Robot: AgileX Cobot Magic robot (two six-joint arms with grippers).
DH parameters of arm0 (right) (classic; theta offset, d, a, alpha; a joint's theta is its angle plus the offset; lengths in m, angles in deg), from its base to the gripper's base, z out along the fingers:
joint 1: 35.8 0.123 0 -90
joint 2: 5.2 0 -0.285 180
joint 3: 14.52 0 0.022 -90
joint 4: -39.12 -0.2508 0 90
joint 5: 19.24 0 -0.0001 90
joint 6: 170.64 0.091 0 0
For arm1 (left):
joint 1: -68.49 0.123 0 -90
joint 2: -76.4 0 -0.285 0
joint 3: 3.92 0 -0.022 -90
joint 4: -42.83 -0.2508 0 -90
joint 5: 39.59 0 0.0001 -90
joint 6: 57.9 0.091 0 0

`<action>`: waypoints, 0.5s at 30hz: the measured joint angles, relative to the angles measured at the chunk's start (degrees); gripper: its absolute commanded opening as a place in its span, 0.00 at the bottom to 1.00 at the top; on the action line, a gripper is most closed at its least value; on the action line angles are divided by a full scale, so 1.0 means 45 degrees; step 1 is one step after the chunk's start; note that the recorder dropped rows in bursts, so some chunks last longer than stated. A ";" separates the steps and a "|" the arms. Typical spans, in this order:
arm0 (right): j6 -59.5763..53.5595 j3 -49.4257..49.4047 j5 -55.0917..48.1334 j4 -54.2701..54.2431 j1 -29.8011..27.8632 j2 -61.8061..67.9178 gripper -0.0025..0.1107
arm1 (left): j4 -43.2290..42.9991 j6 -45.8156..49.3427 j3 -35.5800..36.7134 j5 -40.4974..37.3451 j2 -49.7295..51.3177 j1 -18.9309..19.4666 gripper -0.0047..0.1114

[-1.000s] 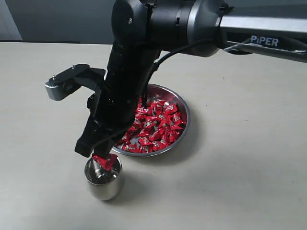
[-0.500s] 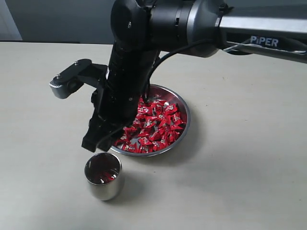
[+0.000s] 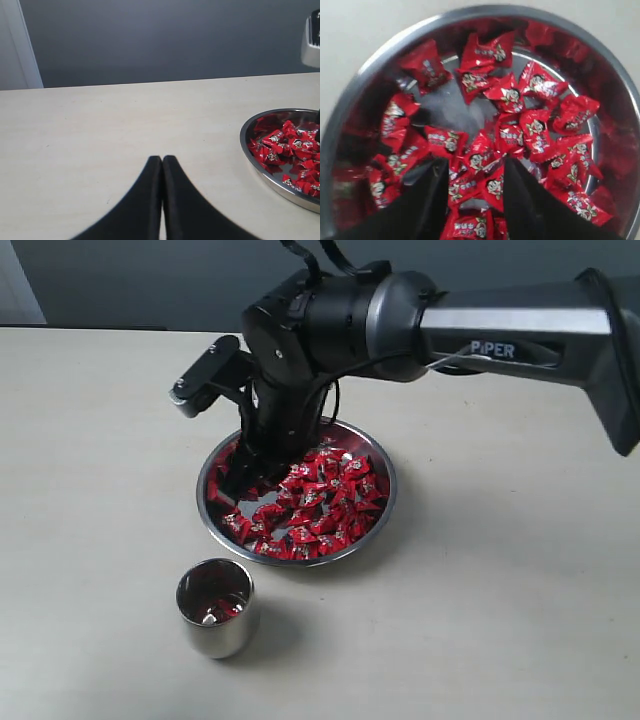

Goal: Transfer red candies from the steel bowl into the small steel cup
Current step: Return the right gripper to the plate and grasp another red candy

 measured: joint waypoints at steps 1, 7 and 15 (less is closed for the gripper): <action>0.0028 0.0000 0.0000 -0.0023 -0.0203 0.0189 0.34 | 0.0000 0.0000 0.0000 0.0000 0.0000 0.0000 0.04; 0.0306 0.0000 0.0000 -0.0814 -0.1418 0.0777 0.34 | 0.0000 0.0000 0.0000 0.0000 0.0000 0.0000 0.04; 0.0256 0.0000 0.0050 -0.2573 -0.2064 0.1098 0.34 | 0.0000 0.0000 0.0000 0.0000 0.0000 0.0000 0.04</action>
